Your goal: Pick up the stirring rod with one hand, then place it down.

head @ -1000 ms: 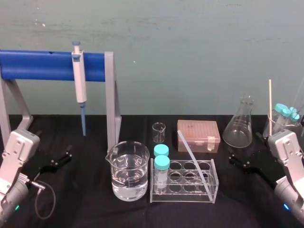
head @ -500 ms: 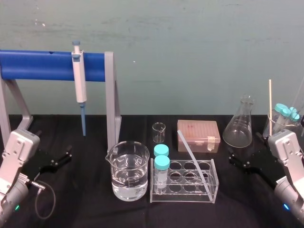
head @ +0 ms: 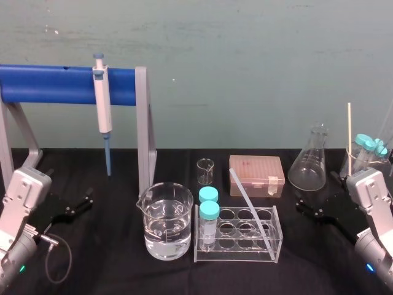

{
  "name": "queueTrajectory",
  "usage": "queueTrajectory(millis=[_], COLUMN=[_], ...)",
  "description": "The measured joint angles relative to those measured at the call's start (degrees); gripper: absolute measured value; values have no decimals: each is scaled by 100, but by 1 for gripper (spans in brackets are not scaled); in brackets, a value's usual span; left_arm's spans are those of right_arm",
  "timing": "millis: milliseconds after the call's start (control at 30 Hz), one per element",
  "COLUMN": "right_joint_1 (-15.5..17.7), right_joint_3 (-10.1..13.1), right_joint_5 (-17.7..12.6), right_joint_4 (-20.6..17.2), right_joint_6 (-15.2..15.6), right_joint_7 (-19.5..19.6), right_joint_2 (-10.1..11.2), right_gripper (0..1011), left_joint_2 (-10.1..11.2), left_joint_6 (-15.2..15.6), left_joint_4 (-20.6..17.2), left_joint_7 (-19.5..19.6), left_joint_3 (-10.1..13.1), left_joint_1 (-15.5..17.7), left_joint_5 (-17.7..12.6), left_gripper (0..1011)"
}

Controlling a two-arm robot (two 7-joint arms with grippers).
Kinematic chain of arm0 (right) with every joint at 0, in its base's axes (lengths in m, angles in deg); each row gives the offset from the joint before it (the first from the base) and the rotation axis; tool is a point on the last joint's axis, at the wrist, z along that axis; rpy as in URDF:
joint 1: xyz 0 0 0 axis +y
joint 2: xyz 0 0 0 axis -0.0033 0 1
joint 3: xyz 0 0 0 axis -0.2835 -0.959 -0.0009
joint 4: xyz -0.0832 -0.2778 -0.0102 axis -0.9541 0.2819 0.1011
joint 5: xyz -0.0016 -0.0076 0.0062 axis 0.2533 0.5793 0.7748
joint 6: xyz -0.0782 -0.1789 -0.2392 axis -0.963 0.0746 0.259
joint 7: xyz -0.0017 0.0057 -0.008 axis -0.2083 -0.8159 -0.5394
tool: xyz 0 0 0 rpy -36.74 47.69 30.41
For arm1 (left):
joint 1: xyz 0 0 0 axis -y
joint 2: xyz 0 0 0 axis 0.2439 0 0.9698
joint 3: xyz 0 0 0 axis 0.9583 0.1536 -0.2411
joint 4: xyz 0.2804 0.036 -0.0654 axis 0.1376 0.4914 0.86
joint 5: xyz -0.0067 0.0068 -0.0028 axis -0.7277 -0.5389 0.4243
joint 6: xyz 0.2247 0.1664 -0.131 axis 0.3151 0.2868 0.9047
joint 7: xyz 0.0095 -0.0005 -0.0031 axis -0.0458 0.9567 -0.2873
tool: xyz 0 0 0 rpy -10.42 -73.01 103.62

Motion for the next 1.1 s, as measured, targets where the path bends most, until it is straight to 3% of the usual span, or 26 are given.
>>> queueTrajectory(millis=[867, 1100], right_joint_1=[13, 148], right_joint_3=[21, 140], right_joint_5=[17, 385], right_joint_4=[-3, -132], right_joint_6=[-12, -567], right_joint_7=[0, 147], right_joint_2=[-5, -4], right_gripper=[1003, 1003], left_joint_2=[0, 0], left_joint_6=[0, 0], left_joint_4=[0, 0], left_joint_7=[0, 0], left_joint_3=[0, 0], left_joint_1=[0, 0], left_joint_5=[0, 0], left_gripper=[1000, 1000])
